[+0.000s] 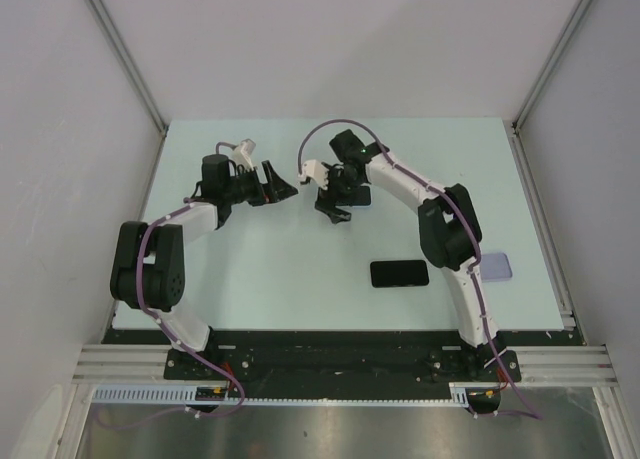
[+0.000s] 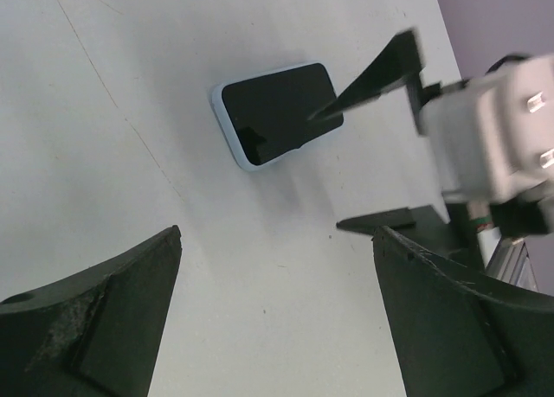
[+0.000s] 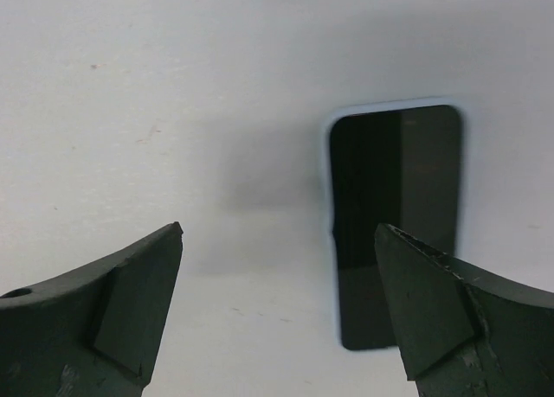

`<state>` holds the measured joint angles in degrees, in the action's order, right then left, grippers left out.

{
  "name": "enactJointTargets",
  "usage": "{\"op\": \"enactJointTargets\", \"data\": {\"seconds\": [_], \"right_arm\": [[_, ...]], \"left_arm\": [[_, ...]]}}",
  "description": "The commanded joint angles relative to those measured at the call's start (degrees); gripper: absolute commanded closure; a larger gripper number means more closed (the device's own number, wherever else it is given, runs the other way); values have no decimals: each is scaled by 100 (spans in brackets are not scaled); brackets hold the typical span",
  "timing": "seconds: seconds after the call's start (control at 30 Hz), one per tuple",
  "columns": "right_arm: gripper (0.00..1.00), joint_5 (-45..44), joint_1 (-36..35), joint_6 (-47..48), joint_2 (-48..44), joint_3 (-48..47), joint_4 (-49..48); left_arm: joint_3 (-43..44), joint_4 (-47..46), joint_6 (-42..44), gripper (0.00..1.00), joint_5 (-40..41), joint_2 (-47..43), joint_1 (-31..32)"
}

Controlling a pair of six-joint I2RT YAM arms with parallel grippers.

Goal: Take the phone out of the phone case
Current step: Adjust the phone at the center of the board, then pick up the phone at the center of the board.

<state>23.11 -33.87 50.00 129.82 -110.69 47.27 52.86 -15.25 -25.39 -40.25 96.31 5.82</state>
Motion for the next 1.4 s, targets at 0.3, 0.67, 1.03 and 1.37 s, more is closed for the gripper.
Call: {"op": "enactJointTargets", "data": {"seconds": [0.3,0.67,1.03,1.37], "right_arm": [[1,-624,345,1310,429,-1199,835],[0,-720,460,1785,992,-1823,1118],[0,-782,381,1978,1388,-2219,1285],[0,-773,232,2233,1854,-2756,1891]], "left_arm": [[110,-31,78,5,-53,-69,-20],[128,-22,113,5,-44,-25,-20],[119,-14,148,5,-44,-7,-20],[137,-5,157,5,-62,28,-20]]}}
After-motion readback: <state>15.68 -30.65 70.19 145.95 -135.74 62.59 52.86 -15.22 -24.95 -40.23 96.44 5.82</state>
